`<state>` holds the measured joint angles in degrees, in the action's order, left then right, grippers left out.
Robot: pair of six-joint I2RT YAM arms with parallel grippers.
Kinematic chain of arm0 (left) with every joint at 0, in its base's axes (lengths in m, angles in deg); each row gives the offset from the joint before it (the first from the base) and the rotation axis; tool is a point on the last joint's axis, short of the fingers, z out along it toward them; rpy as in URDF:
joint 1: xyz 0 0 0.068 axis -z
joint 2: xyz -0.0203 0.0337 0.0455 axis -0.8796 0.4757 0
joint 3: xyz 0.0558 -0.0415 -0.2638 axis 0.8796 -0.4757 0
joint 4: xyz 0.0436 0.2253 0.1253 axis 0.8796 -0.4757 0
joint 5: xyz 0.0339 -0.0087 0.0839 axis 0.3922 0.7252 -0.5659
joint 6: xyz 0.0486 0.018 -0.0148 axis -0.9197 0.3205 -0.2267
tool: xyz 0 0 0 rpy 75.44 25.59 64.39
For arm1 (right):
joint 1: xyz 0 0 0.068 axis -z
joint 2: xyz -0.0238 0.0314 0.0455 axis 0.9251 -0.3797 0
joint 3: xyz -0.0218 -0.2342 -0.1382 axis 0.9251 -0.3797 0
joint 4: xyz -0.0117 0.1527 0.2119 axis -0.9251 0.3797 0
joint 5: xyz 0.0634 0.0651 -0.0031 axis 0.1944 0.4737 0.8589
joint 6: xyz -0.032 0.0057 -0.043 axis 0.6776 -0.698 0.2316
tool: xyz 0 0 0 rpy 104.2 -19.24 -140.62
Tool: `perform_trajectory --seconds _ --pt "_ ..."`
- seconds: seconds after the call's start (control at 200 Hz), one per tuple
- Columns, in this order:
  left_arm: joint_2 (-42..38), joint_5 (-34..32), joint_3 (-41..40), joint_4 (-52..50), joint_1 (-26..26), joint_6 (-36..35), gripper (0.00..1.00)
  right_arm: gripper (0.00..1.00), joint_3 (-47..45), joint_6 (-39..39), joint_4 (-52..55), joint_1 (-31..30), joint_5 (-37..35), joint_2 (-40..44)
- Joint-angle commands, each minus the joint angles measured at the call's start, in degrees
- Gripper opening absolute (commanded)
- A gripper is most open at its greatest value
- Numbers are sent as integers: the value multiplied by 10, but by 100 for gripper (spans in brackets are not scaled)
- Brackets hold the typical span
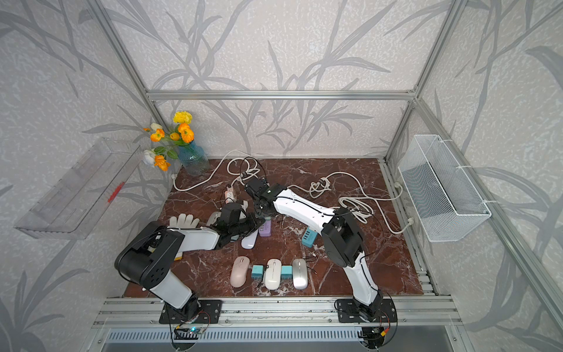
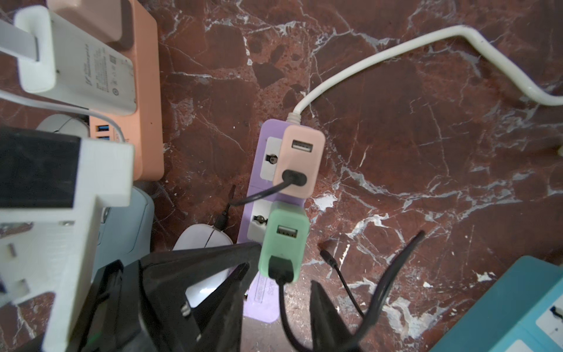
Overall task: Unplug the wireless mouse
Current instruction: Remove the power cord from the plug.
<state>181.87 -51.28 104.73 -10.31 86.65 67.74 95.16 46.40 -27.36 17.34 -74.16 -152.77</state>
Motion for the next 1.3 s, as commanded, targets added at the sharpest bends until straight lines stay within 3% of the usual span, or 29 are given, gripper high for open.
perform_trajectory --seconds 0.0,0.295,0.635,0.835,1.295 --pt "14 3 -13 -4 -4 2 0 37 34 -3 42 3 -22 -27" --pt "17 0 -11 -19 -8 0 0 37 61 -7 56 10 -8 -64" --pt "23 -6 8 -79 -9 -13 0 22 66 -7 51 13 15 -70" --pt "33 -13 21 -117 -9 -20 0 15 60 -8 51 12 21 -47" --pt "44 -16 32 -140 -9 -27 0 12 30 -7 40 12 21 21"
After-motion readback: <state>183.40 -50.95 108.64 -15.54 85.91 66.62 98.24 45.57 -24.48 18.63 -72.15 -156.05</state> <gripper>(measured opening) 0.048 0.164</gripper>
